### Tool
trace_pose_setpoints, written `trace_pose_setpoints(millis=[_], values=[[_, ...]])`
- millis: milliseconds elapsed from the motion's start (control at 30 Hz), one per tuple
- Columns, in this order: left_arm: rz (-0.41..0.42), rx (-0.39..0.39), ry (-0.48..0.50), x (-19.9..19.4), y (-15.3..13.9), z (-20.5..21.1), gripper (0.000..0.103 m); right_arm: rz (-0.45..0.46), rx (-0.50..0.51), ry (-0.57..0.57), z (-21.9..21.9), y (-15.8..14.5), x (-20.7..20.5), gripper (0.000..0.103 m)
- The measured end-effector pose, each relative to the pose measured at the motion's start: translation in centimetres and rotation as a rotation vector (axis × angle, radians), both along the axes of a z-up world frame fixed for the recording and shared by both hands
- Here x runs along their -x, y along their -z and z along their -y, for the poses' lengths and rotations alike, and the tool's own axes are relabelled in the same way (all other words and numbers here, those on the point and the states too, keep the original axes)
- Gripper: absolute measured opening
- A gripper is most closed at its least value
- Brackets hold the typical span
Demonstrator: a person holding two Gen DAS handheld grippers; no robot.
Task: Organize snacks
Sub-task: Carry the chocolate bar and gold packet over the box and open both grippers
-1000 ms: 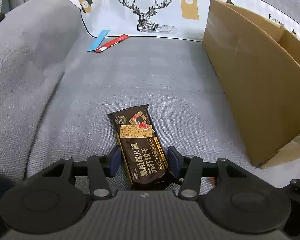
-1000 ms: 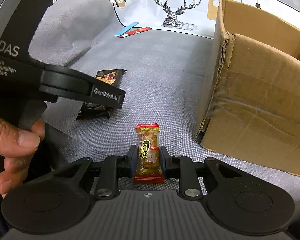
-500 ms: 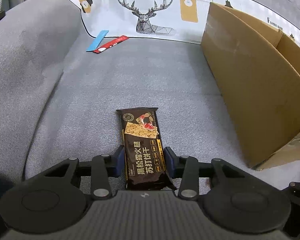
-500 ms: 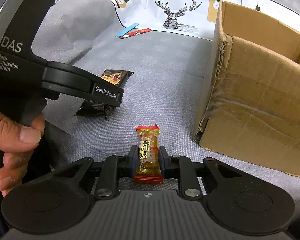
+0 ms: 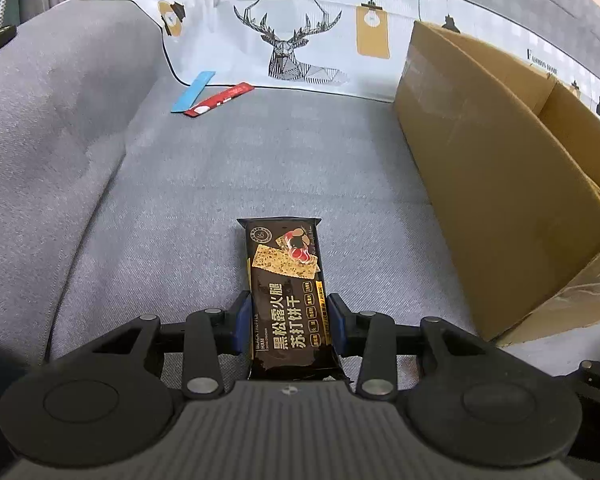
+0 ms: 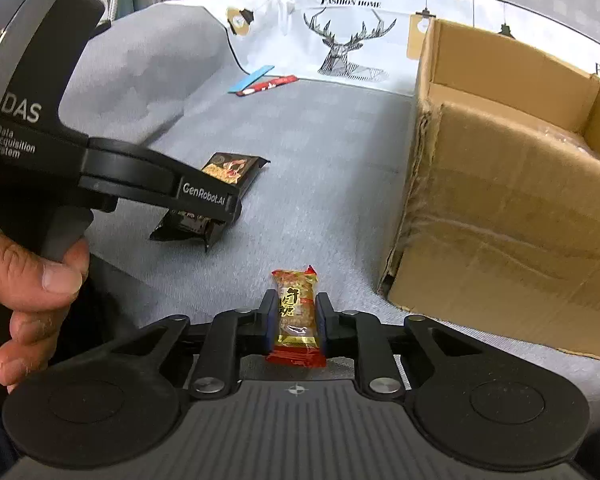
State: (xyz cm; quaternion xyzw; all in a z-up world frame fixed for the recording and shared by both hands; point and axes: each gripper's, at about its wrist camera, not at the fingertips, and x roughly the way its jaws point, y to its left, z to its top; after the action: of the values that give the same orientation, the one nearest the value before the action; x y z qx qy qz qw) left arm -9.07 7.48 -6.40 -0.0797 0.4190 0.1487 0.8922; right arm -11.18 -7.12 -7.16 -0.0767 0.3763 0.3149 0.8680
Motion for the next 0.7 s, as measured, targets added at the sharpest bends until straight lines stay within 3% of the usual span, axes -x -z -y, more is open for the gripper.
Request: trace_pose_setpoints(millis=[400,700], values=[[0.119,0.062,-0.015,2.4,-2.8,-0.3,0.043,0.120,-0.124,-0.016,1.8,-3.6,2.0,0.019],[0.226,0.053,0.030,4.1,-8.8,1.2,0.043,0.305,-0.309,0.049,7.2,-11.6,1.2,0.019]])
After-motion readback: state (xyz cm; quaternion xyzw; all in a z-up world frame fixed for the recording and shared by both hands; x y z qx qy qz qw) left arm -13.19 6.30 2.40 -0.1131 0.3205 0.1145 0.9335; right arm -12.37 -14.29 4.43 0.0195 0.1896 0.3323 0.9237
